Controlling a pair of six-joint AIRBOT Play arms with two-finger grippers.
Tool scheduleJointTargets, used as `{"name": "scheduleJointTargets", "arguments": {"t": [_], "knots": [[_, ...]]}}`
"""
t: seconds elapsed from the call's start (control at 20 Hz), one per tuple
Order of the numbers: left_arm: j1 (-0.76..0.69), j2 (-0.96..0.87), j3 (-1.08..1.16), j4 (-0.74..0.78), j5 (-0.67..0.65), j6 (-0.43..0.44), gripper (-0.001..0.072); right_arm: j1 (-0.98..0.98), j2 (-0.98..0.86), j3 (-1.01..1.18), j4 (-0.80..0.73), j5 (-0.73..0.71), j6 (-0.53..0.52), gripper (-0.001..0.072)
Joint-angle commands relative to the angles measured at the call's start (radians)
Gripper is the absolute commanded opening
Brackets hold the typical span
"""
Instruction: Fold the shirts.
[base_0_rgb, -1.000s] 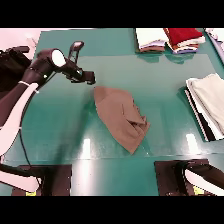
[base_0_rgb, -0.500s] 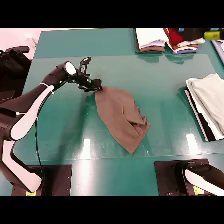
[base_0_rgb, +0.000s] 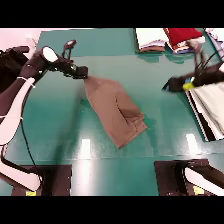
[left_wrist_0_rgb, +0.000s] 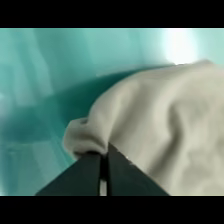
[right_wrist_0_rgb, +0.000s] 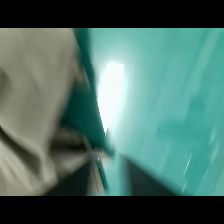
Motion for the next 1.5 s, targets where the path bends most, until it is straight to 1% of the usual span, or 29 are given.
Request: {"name": "scheduleJointTargets", "arguments": {"t": [0.0,0.1,0.15,0.25,0.4,0.55,0.65,0.8,0.9,1.0,1.1,1.3,1.4,1.45], "knots": [[0.014,0.057,0.006,0.041,-0.021,0.016,0.0025,-0.018,-0.028,-0.267,0.076,-0.035,-0.002,0.0506],[0.014,0.055,0.006,0.041,-0.035,0.015,0.0025,0.028,-0.07,-0.354,0.191,-0.048,-0.019,0.0505],[0.014,0.056,0.002,0.042,-0.039,0.015,0.0025,0.064,-0.083,-0.38,0.25,-0.059,-0.05,0.0505],[0.014,0.056,0.001,0.042,-0.046,0.015,0.0025,0.16,-0.092,-0.406,0.318,-0.114,-0.069,0.0505],[0.014,0.056,0.001,0.041,-0.055,0.014,0.0025,0.285,-0.092,-0.407,0.283,-0.228,-0.063,0.0503],[0.014,0.056,0.001,0.042,-0.076,0.016,0.0025,0.277,-0.079,-0.407,0.278,-0.331,-0.05,0.0503],[0.014,0.056,0.001,0.042,-0.085,0.023,0.0025,0.227,-0.048,-0.407,0.267,-0.348,-0.052,0.0502],[0.014,0.056,0.001,0.041,-0.08,0.023,0.0025,0.152,-0.023,-0.407,0.201,-0.348,-0.059,0.0503],[0.014,0.056,0.001,0.041,-0.079,0.023,0.0025,0.127,-0.032,-0.406,0.204,-0.36,-0.102,0.0503],[0.014,0.056,0.001,0.04,-0.078,0.023,0.0026,0.131,-0.069,-0.403,0.212,-0.362,-0.128,0.0503],[0.014,0.056,0.001,0.041,-0.078,0.023,0.0025,0.163,-0.107,-0.402,0.211,-0.368,-0.179,0.0503],[0.014,0.056,0.001,0.041,-0.078,0.023,0.0025,0.2,-0.159,-0.402,0.211,-0.457,-0.182,0.0503],[0.014,0.056,0.001,0.04,-0.078,0.023,0.0026,0.2,-0.176,-0.402,0.212,-0.46,-0.183,0.05],[0.014,0.056,0.001,0.04,-0.078,0.023,0.0025,0.2,-0.176,-0.402,0.212,-0.46,-0.189,0.0463]]}}
